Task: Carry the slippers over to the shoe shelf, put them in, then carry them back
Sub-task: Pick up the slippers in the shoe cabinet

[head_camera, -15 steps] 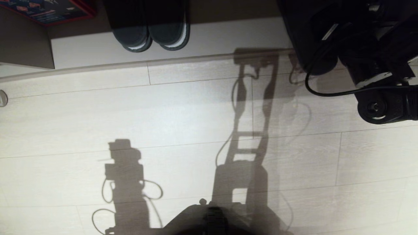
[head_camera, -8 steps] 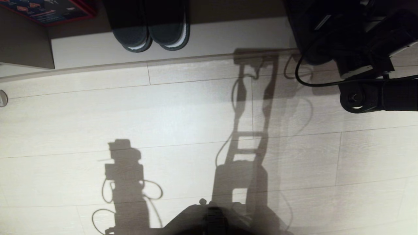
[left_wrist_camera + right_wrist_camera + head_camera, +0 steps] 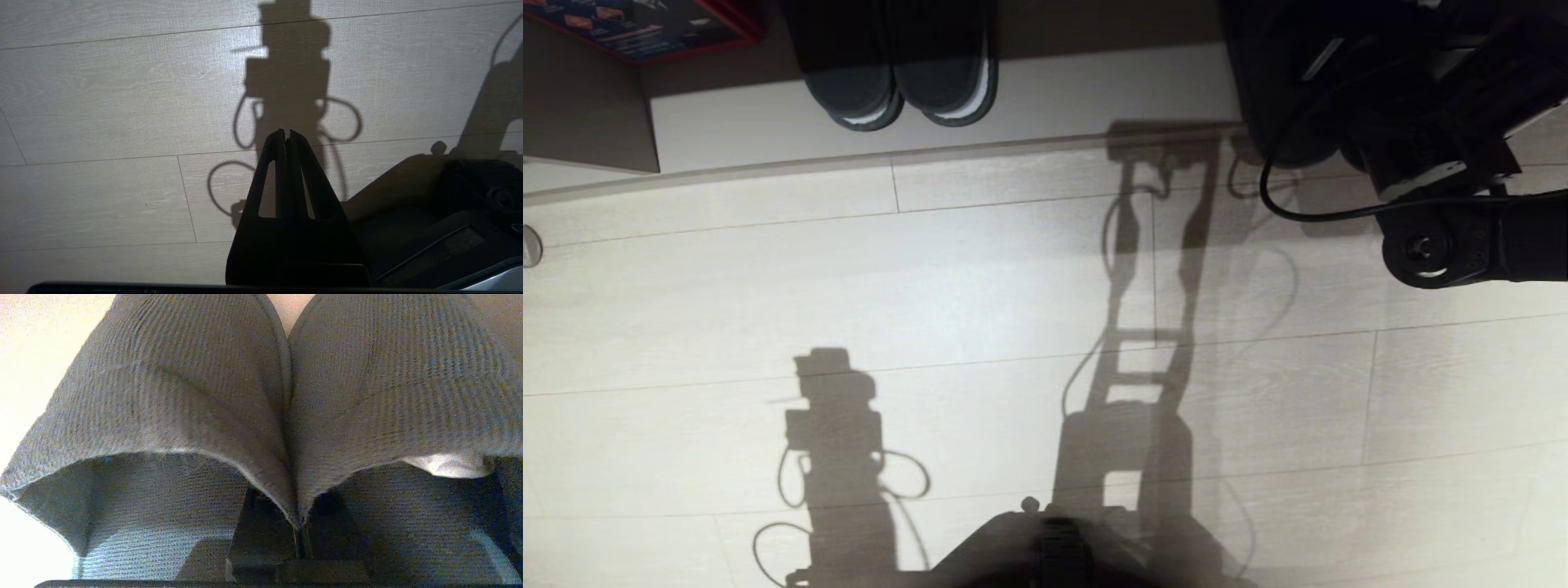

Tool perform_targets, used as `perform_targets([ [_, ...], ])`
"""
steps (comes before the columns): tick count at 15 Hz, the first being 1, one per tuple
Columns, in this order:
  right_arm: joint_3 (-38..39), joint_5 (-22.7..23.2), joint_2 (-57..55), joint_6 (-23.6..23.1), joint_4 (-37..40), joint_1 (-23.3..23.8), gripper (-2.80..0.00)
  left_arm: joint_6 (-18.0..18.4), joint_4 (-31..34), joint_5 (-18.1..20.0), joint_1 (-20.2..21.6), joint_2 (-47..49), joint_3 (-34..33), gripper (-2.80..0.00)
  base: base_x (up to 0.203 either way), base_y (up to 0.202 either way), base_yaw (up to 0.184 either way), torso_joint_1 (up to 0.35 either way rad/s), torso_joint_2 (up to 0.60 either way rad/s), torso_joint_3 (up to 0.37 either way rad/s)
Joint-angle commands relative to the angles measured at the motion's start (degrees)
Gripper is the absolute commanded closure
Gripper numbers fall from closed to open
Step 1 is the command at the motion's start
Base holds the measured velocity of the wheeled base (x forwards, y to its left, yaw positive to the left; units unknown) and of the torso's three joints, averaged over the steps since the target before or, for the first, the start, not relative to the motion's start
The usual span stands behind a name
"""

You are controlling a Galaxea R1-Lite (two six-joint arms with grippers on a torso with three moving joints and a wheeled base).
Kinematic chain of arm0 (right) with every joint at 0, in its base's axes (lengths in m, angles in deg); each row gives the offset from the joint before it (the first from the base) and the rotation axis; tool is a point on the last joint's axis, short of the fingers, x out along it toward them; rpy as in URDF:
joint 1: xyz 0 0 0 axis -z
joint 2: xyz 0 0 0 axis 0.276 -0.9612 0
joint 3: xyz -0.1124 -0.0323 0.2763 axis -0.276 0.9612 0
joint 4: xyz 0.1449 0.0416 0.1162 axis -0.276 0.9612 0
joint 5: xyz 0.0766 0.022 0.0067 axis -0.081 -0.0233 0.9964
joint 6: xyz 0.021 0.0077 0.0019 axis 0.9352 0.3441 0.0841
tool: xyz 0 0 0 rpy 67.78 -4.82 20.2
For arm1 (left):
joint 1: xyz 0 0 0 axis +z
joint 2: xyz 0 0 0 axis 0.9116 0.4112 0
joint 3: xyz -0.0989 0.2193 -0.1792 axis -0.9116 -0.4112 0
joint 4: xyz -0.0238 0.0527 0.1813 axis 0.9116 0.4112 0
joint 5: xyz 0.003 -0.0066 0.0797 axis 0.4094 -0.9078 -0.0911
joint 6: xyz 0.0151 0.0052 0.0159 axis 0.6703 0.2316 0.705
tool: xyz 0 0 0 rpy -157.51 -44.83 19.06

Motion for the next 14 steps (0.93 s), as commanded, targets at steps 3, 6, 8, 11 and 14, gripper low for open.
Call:
perform_targets([
  [3,12.02,0.22,11.63,-0.13,1.58,-1.89,0.0,-0.03,0.0,-0.02,0.0,0.0,0.0,0.0,0.0,0.0,0.0,0.0,0.0,0.0],
  [6,24.65,0.13,21.69,-0.52,5.9,-3.45,0.0,-0.03,-0.01,-0.02,0.0,0.0,0.0,0.0,0.0,0.0,0.0,0.0,0.0,0.0],
  [8,31.47,-0.11,28.9,-1.67,9.98,-5.04,0.0,-0.03,-0.05,-0.02,0.0,0.0,0.0,0.0,0.0,0.0,0.0,0.0,0.0,0.0],
  [11,35.76,-0.54,40.01,-2.97,20.84,-6.87,0.0,-0.03,-0.01,-0.02,0.0,0.0,0.0,0.0,0.0,0.0,0.0,0.0,0.0,0.0],
  [14,37.58,-0.9,47.46,-3.37,34.03,-8.58,0.0,-0.03,-0.09,-0.02,0.0,0.0,0.0,0.0,0.0,0.0,0.0,0.0,0.0,0.0],
])
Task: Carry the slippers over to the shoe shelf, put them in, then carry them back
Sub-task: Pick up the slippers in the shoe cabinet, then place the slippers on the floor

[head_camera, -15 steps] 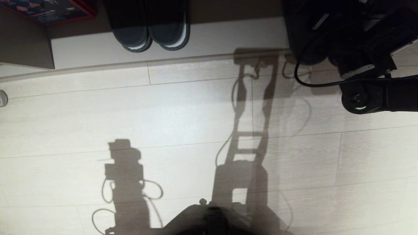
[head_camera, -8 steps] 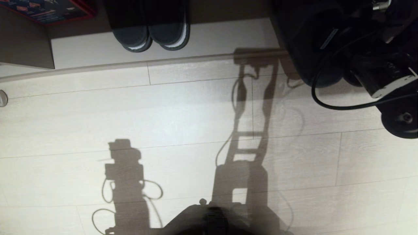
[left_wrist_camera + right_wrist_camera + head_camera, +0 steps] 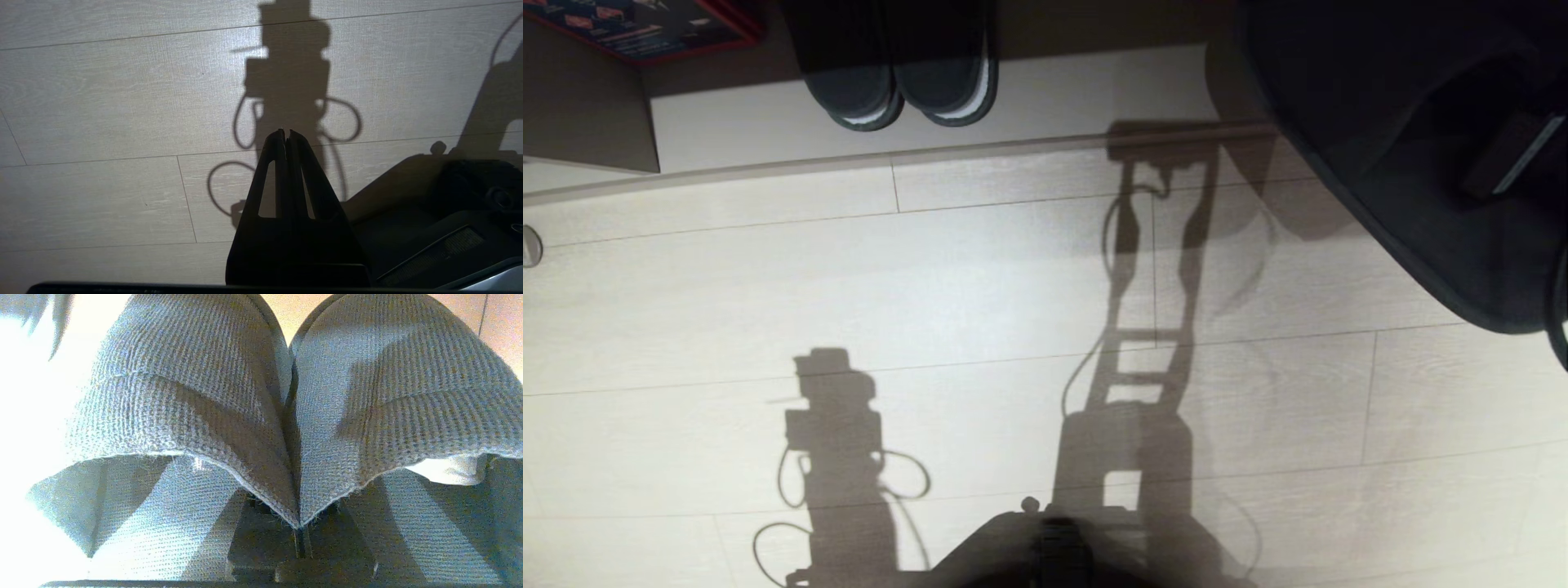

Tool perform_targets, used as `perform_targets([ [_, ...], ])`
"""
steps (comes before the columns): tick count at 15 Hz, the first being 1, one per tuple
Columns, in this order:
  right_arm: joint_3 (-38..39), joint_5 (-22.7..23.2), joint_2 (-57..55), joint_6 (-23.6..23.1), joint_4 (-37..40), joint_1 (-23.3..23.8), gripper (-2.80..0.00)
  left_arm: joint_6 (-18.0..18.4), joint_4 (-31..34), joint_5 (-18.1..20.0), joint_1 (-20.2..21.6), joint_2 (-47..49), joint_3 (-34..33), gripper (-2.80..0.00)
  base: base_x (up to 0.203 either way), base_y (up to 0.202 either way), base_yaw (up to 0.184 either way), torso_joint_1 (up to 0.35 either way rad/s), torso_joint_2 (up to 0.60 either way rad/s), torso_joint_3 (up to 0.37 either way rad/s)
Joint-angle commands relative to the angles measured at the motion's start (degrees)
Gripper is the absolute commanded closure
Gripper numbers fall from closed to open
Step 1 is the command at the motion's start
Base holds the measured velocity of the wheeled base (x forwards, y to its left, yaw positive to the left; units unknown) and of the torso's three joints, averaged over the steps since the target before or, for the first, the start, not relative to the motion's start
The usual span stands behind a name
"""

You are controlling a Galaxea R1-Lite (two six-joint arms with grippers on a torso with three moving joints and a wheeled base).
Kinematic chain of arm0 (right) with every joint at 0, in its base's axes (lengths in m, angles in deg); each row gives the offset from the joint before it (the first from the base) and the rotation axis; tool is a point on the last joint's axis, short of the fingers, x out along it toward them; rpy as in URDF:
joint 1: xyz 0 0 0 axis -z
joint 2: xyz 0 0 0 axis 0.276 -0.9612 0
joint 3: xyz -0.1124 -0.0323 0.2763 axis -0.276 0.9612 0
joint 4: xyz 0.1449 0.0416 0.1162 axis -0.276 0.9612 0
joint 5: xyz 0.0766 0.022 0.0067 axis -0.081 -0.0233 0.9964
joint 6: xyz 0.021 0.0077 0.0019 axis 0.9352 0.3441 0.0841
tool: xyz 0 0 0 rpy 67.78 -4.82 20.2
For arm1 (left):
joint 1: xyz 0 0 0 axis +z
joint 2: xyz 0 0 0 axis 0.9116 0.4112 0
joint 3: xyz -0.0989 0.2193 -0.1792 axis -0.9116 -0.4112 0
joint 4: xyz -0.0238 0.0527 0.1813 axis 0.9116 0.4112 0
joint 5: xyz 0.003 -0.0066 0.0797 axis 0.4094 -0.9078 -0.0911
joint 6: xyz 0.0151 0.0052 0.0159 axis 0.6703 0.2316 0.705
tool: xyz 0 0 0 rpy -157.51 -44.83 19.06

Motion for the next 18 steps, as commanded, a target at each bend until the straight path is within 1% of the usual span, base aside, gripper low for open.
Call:
perform_targets([
  [1,1.56,0.02,8.06,-0.15,5.81,-0.58,0.0,-0.03,-0.08,-0.02,-0.04,0.0,0.0,0.0,0.0,0.0,0.0,0.0,0.0,0.0],
  [3,5.76,0.13,16.74,-0.12,11.0,-0.49,0.0,-0.01,0.01,-0.02,-0.03,0.0,0.0,0.0,0.0,0.0,0.0,0.0,0.0,0.0],
  [6,18.71,0.24,27.12,0.36,14.39,0.92,0.0,0.06,-0.08,-0.02,-0.04,0.0,0.0,0.0,0.0,0.0,0.0,0.0,0.0,0.0],
  [9,26.45,0.84,35.71,0.54,14.96,5.68,0.0,0.06,-0.08,-0.02,-0.04,0.0,0.0,0.0,0.0,0.0,0.0,0.0,0.0,0.0],
  [12,31.88,2.84,44.79,0.63,15.49,11.65,0.0,0.06,-0.08,0.06,-0.04,0.0,0.0,0.0,0.0,0.0,0.0,0.0,0.0,0.0],
  [15,36.47,4.6,53.83,0.99,19.84,16.77,0.0,0.06,-0.08,-0.02,-0.04,0.0,0.0,0.0,0.0,0.0,0.0,0.0,0.0,0.0],
  [18,42.9,8.5,60.32,3.63,21.63,18.06,0.0,0.24,0.01,0.05,-0.04,0.0,0.0,0.0,0.0,0.0,0.0,0.0,0.0,0.0],
])
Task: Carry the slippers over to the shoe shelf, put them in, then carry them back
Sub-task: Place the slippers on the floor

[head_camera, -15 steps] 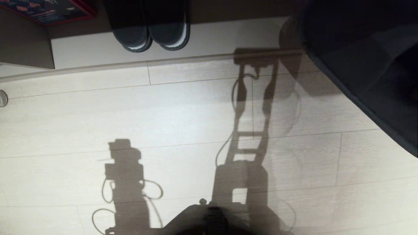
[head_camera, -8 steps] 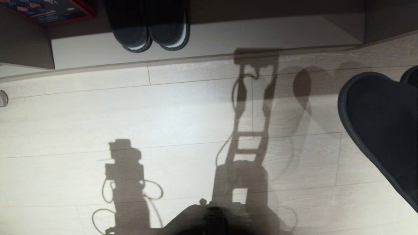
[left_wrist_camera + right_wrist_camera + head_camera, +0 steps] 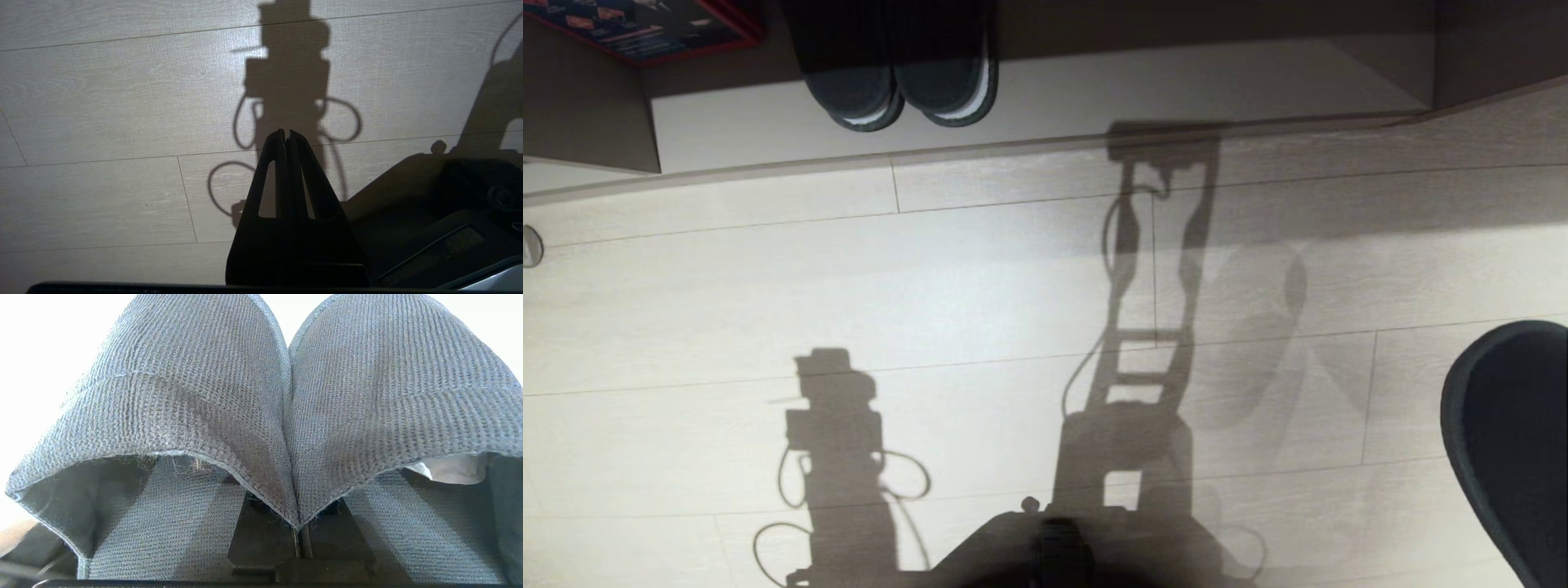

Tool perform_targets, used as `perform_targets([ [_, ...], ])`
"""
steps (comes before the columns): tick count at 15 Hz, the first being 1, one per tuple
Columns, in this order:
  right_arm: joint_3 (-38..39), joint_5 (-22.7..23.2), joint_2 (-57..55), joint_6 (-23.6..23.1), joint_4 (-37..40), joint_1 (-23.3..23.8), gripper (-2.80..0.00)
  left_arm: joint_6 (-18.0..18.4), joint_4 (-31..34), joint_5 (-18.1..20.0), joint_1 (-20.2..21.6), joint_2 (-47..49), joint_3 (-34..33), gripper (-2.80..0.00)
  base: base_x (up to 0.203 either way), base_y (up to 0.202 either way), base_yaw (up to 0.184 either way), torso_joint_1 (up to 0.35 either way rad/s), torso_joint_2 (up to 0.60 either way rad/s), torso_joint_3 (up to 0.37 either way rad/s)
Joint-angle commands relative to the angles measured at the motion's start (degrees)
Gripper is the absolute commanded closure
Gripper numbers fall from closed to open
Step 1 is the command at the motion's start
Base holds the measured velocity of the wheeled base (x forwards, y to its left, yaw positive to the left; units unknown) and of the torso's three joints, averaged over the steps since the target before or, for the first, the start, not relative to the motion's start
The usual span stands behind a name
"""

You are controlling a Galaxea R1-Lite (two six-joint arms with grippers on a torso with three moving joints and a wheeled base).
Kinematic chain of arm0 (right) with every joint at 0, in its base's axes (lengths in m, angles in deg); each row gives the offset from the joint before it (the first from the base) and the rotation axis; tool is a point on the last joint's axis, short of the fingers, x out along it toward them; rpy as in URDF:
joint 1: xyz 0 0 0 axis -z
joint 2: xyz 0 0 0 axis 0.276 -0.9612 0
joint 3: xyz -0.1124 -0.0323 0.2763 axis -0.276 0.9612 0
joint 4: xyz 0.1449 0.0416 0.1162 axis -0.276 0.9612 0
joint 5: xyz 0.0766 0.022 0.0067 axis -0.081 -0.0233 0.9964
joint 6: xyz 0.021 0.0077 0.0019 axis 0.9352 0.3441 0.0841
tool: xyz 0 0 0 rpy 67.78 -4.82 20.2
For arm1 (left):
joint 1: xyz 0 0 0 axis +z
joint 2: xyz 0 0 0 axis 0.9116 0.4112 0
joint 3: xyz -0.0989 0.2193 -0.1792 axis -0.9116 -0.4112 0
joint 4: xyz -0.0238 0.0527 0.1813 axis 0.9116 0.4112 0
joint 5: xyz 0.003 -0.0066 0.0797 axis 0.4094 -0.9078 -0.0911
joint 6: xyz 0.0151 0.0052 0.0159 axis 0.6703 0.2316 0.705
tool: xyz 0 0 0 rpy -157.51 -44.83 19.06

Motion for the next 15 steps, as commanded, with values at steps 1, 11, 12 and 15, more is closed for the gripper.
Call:
perform_targets([
  [1,4.99,1.44,6.93,0.5,0.12,0.44,0.0,0.01,-0.02,-0.09,0.0,0.0,0.0,0.0,0.0,0.0,0.0,0.0,0.0,0.0],
  [11,11.99,-4.44,14.57,2.11,14.83,0.67,0.0,-0.08,-0.11,-0.09,0.0,0.0,0.0,0.0,0.0,0.0,0.0,0.0,0.0,0.0],
  [12,12.01,-4.45,14.57,2.85,14.83,0.6,0.0,-0.17,-0.11,-0.09,0.0,0.09,0.0,0.0,0.0,0.0,0.0,0.0,0.0,0.0],
  [15,11.94,-4.36,14.57,2.39,14.74,0.68,0.0,-0.17,-0.09,-0.09,0.03,0.0,0.0,0.0,0.0,0.0,0.0,0.001,0.0,0.097],
])
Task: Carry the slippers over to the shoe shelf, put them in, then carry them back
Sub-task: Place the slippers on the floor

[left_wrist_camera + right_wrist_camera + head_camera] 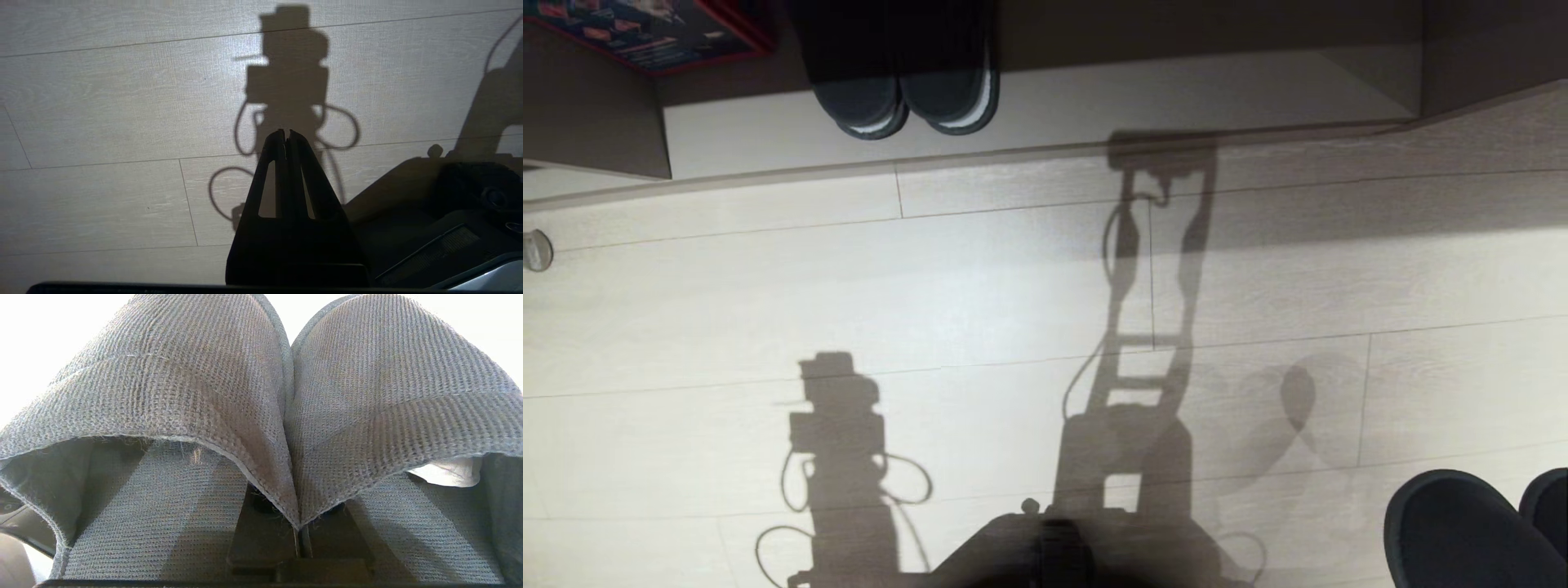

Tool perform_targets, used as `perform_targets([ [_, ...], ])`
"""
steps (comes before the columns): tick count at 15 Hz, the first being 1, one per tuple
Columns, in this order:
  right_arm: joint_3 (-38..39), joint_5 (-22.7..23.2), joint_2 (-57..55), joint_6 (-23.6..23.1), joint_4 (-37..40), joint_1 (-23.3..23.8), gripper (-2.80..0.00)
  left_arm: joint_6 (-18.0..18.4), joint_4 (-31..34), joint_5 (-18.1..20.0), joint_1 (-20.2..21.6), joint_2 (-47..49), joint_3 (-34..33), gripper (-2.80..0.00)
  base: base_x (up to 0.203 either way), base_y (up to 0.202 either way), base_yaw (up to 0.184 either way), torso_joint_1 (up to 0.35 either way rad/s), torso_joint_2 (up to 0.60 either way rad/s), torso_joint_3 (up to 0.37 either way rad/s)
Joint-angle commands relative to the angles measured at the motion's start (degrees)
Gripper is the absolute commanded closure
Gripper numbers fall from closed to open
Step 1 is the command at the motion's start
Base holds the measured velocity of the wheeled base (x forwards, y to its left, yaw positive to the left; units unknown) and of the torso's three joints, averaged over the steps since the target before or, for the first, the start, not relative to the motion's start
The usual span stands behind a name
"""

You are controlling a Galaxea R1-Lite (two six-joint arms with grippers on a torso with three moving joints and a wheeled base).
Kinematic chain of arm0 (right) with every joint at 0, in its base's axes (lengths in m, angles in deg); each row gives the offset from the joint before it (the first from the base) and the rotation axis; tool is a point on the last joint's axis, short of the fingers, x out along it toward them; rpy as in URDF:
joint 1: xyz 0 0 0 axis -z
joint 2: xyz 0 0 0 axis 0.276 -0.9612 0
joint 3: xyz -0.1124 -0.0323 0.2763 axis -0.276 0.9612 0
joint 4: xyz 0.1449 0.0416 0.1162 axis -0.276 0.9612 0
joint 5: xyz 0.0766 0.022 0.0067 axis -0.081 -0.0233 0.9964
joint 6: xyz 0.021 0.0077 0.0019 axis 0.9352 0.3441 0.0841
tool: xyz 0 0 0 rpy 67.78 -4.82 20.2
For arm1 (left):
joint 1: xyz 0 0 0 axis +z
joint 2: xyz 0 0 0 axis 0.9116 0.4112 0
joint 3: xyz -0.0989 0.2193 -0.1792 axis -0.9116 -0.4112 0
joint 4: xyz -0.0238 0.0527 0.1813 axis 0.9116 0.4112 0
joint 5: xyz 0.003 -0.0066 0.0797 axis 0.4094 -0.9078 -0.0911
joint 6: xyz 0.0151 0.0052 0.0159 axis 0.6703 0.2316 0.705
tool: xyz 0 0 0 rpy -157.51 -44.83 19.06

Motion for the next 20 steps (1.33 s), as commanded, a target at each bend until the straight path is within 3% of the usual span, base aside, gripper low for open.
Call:
perform_targets([
  [1,0.02,0.06,-0.24,-0.13,0.05,-0.03,0.0,-0.05,0.05,-0.02,0.09,0.0,0.0,0.0,0.0,0.0,0.0,-0.001,0.0,0.193],
  [20,0.02,0.41,-0.33,-1.62,-0.12,-0.03,0.0,-0.14,0.05,-0.02,0.09,0.0,0.0,0.0,0.0,0.0,0.0,0.001,0.0,0.2],
])
